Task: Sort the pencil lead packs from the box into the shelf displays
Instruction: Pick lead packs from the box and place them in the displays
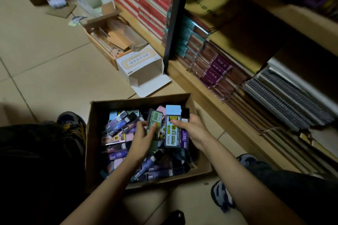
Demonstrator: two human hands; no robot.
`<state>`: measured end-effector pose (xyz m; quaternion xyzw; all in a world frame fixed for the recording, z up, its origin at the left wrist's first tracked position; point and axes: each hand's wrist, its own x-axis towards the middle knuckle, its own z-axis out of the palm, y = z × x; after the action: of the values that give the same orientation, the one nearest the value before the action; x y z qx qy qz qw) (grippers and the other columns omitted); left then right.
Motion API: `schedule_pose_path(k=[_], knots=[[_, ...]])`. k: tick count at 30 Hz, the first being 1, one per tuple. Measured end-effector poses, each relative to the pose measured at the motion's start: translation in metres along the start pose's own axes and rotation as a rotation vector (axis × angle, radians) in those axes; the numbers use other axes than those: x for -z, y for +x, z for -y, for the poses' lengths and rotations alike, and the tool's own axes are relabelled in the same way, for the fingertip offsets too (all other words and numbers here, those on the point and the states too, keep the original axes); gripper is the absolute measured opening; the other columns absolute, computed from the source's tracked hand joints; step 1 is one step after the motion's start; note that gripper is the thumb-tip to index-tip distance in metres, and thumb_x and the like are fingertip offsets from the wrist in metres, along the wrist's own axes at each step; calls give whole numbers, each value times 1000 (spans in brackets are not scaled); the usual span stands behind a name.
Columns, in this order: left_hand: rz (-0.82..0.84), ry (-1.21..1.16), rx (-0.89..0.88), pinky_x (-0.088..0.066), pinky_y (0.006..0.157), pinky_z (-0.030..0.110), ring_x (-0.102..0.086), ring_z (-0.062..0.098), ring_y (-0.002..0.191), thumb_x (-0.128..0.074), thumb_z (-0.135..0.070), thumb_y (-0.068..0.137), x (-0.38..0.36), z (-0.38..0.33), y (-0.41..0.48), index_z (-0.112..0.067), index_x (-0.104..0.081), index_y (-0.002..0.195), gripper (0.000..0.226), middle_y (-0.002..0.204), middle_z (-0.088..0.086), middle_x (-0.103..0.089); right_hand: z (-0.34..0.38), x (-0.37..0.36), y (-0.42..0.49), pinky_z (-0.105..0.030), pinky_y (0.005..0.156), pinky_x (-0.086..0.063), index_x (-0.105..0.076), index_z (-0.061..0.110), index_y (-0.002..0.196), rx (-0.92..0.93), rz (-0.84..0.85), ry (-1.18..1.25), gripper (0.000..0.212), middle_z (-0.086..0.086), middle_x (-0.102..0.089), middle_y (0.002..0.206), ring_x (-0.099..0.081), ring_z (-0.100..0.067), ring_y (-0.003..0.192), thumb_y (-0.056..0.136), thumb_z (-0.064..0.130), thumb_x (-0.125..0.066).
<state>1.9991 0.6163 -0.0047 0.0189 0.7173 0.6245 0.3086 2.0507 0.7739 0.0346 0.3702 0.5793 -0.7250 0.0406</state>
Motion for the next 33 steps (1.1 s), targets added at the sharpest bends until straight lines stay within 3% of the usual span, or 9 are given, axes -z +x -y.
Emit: schedule_pose_path(k=[2, 6, 10, 15, 18, 21, 23, 26, 33], knots=[[107, -45, -45, -51, 55, 14, -68, -1, 73, -58, -38, 88, -11, -21, -5, -19, -45, 100, 26, 93, -1, -64, 23, -7, -11, -28, 64, -58, -62, 3, 105, 42, 9, 77, 21, -14, -68, 95, -68, -17, 71, 85, -2, -62], [188, -88, -121, -56, 66, 23, -68, 14, 89, -72, -25, 78, -27, -59, -10, -20, -44, 106, 40, 106, 8, -62, 58, -13, -34, -34, 65, -58, -57, -3, 115, 125, -30, 230, 29, -16, -67, 94, -67, -23, 74, 86, -2, -59], [229, -172, -178, -56, 64, 25, -70, 16, 86, -74, -24, 70, -38, -98, -15, -16, -45, 105, 46, 106, 10, -64, 94, -5, -54, -32, 64, -58, -60, 0, 103, 169, -65, 320, 13, -12, -68, 85, -67, -20, 70, 92, 4, -53], [357, -209, -241, -59, 66, 39, -71, 25, 85, -73, -34, 69, -45, -160, -17, -22, -48, 105, 46, 101, 6, -72, 145, 18, -75, -40, 80, -53, -47, 6, 106, 248, -95, 415, 10, -15, -64, 100, -65, -25, 89, 98, 7, -41], [357, -162, -349, -56, 67, 33, -70, 24, 93, -70, -32, 71, -48, -205, -12, -24, -48, 105, 41, 107, 8, -68, 181, 29, -85, -52, 87, -52, -40, 16, 100, 358, -162, 318, 13, -18, -62, 112, -66, -28, 94, 96, 4, -44], [349, -135, -442, -56, 65, 26, -70, 18, 92, -68, -34, 70, -45, -249, -6, -24, -48, 104, 40, 109, 5, -65, 223, 39, -97, -32, 62, -58, -42, 18, 100, 515, -142, 242, 19, -13, -66, 94, -70, -15, 70, 95, -1, -46], [356, -123, -480, -57, 65, 28, -70, 17, 89, -67, -34, 70, -42, -275, -2, -22, -47, 106, 43, 106, 4, -67, 249, 51, -106, -25, 68, -56, -47, 19, 96, 630, -165, 106, 21, -9, -65, 96, -68, -13, 78, 93, -2, -49], [366, -132, -512, -56, 58, 26, -71, 16, 82, -67, -32, 70, -37, -305, 3, -21, -47, 107, 43, 97, 0, -70, 289, 73, -121, -32, 80, -50, -57, 16, 91, 772, -318, -46, 13, -5, -62, 94, -60, -17, 88, 86, 5, -62], [324, -122, -589, -55, 62, 25, -71, 11, 79, -66, -28, 71, -29, -345, 17, -20, -48, 106, 39, 90, -10, -73, 379, 97, -113, -22, 64, -51, -66, 14, 88, 1030, -520, -119, 11, 0, -65, 83, -61, -10, 75, 81, 6, -70]])
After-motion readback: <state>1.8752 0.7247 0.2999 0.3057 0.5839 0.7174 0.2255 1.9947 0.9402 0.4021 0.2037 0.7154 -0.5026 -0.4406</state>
